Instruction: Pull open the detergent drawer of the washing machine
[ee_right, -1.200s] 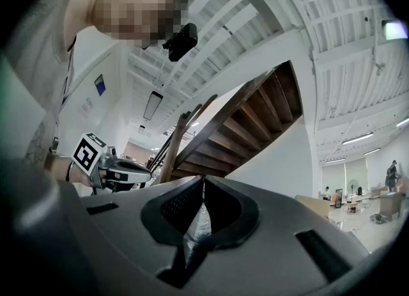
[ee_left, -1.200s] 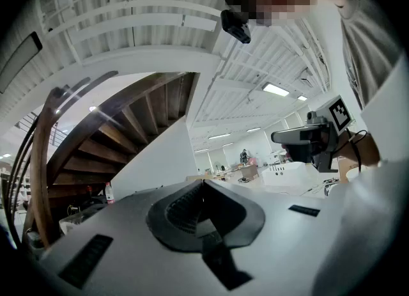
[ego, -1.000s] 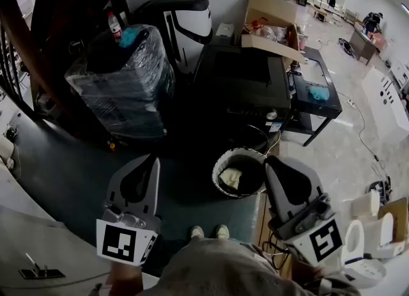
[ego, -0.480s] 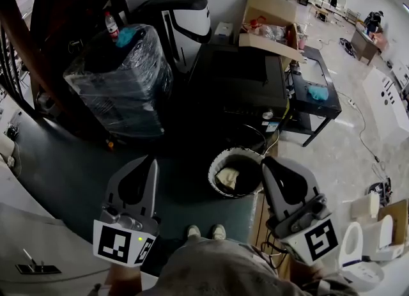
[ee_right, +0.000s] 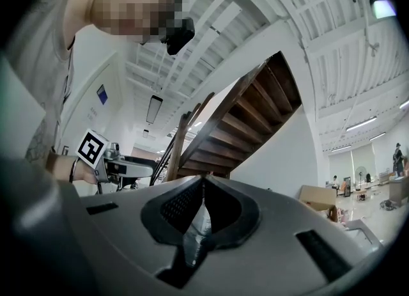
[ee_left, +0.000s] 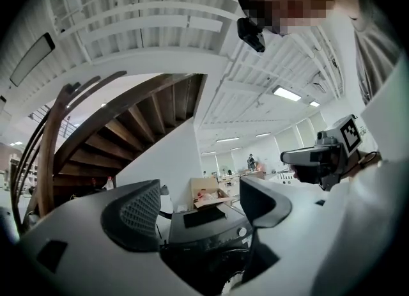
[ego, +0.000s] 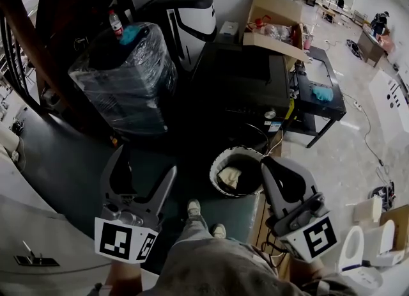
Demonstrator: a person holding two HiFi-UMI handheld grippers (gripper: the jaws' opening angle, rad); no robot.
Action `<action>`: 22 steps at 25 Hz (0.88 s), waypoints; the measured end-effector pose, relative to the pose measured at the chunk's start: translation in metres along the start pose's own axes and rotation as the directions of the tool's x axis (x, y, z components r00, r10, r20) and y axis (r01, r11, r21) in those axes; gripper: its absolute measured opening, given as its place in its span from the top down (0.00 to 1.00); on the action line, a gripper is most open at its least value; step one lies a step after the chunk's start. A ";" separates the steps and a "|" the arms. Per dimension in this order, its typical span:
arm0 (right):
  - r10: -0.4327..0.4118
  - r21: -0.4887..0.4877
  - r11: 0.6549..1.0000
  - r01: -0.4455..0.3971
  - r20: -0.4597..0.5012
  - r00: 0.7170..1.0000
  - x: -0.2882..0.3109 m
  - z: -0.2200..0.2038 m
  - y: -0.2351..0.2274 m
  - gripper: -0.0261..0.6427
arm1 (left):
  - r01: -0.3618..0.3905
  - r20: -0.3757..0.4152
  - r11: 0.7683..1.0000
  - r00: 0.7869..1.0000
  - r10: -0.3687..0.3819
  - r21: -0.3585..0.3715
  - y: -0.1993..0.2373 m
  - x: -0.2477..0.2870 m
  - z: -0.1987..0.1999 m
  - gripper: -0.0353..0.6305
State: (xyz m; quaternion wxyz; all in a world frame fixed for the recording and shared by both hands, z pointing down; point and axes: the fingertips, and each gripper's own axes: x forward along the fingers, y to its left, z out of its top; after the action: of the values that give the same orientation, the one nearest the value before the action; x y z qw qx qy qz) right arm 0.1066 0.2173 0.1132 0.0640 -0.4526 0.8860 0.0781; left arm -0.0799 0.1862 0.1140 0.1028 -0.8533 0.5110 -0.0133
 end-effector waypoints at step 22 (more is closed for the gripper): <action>0.004 -0.015 1.000 -0.007 -0.145 0.989 0.106 -0.079 -0.039 0.90 | 0.036 -0.055 0.982 0.997 -0.047 -0.183 0.073 0.096 -0.080 0.36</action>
State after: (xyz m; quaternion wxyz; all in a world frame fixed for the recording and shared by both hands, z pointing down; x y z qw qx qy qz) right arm 0.0736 0.0952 0.1678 -0.0042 -0.4551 0.8889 0.0522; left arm -0.1077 0.0558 0.1710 0.0089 -0.8688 0.4950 0.0062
